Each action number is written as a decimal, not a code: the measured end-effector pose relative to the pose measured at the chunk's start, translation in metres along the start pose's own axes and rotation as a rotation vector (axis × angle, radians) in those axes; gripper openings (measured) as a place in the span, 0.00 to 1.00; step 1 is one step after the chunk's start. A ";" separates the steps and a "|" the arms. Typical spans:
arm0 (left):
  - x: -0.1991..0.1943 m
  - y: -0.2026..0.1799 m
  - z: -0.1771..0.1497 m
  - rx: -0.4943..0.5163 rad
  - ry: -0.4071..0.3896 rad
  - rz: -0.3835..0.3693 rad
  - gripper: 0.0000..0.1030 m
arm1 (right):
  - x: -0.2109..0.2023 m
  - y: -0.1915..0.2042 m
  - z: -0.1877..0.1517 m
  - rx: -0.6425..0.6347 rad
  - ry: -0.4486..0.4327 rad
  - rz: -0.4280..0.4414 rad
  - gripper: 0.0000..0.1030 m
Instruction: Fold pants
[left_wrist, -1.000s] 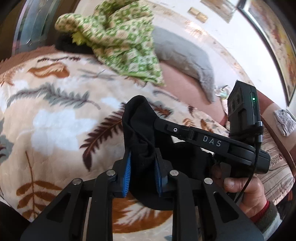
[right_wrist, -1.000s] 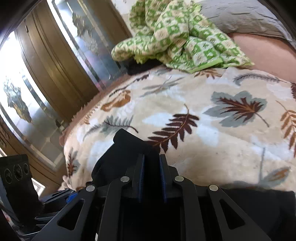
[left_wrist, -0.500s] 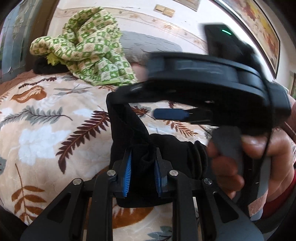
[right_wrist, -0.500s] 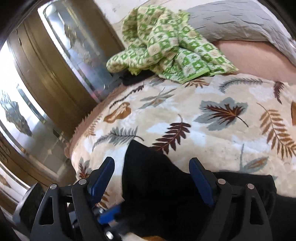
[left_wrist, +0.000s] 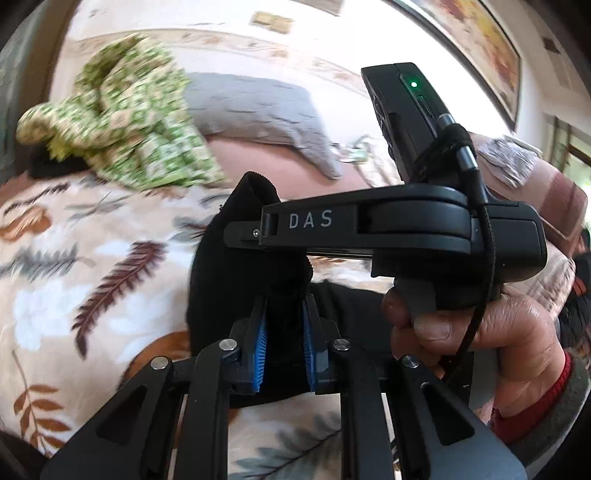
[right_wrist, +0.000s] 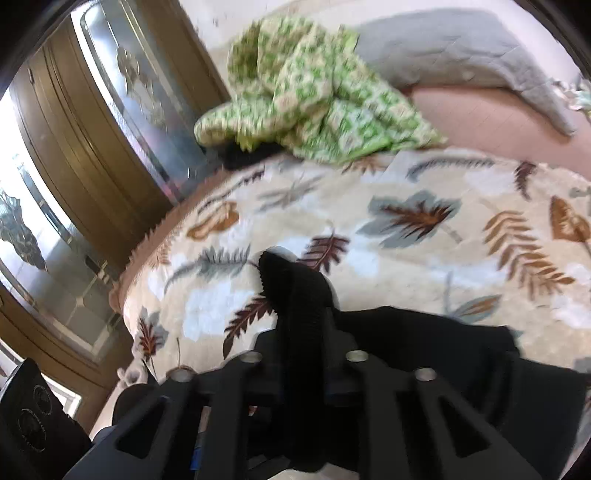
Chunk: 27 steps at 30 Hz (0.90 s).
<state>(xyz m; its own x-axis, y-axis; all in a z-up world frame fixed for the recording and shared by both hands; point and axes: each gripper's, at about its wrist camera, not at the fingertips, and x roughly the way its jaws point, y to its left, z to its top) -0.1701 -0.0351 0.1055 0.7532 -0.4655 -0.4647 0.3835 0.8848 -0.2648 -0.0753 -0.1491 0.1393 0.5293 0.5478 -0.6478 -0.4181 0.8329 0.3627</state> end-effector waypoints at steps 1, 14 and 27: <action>0.002 -0.008 0.003 0.013 0.001 -0.014 0.14 | -0.012 -0.008 -0.001 0.014 -0.024 -0.003 0.11; 0.046 -0.120 0.022 0.154 0.078 -0.204 0.14 | -0.121 -0.129 -0.029 0.211 -0.195 -0.087 0.10; 0.064 -0.103 0.009 0.096 0.175 -0.153 0.14 | -0.089 -0.238 -0.093 0.407 -0.085 -0.205 0.09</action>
<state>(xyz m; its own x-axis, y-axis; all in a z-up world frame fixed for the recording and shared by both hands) -0.1564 -0.1560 0.1104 0.5819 -0.5835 -0.5665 0.5413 0.7978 -0.2656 -0.0920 -0.4037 0.0482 0.6363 0.3592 -0.6827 0.0159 0.8787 0.4772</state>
